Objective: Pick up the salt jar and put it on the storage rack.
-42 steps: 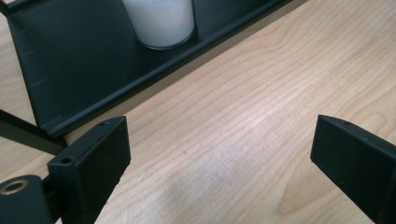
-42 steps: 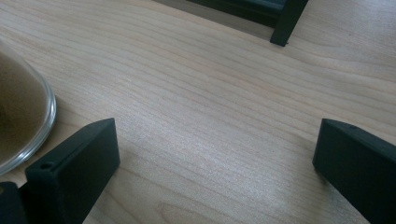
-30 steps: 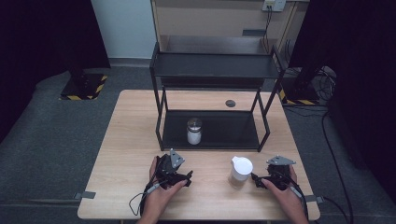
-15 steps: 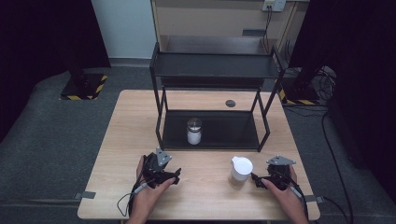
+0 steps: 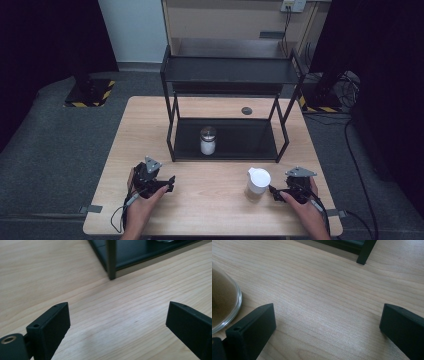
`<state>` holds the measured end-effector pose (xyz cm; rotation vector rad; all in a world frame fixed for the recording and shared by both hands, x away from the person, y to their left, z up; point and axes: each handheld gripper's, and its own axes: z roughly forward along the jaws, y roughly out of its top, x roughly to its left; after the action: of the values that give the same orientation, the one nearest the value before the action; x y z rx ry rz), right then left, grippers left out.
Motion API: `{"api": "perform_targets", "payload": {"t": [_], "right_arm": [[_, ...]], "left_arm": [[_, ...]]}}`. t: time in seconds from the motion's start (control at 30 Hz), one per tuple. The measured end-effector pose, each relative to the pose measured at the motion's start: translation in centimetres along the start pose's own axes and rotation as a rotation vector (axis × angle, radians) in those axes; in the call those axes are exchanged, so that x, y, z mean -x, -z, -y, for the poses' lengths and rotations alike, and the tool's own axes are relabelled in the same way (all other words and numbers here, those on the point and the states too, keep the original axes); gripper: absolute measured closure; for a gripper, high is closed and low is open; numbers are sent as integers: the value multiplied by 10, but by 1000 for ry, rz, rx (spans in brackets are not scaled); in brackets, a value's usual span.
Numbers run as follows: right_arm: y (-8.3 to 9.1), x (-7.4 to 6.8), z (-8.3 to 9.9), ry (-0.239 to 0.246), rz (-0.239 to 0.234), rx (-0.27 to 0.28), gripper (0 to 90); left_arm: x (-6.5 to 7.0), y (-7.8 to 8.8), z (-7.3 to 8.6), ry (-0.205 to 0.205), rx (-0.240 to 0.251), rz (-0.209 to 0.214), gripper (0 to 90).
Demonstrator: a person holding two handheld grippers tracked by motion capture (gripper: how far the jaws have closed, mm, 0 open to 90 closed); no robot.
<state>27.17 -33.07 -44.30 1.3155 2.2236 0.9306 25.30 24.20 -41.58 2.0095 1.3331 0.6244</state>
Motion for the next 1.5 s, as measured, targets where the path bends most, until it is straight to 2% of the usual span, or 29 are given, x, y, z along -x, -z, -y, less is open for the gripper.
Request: {"api": "perform_targets", "payload": {"t": [0.3, 0.47, 0.57, 0.73, 1.0, 1.13, 1.5], "right_arm": [[0, 0, 0, 0, 0, 0, 9], [0, 0, 0, 0, 0, 0, 9], [0, 0, 0, 0, 0, 0, 10], [0, 0, 0, -1, 1, 0, 9], [1, -1, 0, 0, 6, -2, 11], [2, -3, 1, -19, 24, -3, 11], [2, -2, 2, -20, 22, -3, 9]], "left_arm": [[-12, -15, 5, 58, -34, -28, 41], [-14, -22, 4, 47, -70, -49, 42], [-19, -25, 7, 81, -62, -33, 32], [-22, -28, 14, 78, -32, -24, 0], [-22, -28, 14, 78, -32, -25, 0], [-22, -28, 14, 78, -32, -24, 0], [-22, -28, 14, 78, -31, -25, 0]]}}
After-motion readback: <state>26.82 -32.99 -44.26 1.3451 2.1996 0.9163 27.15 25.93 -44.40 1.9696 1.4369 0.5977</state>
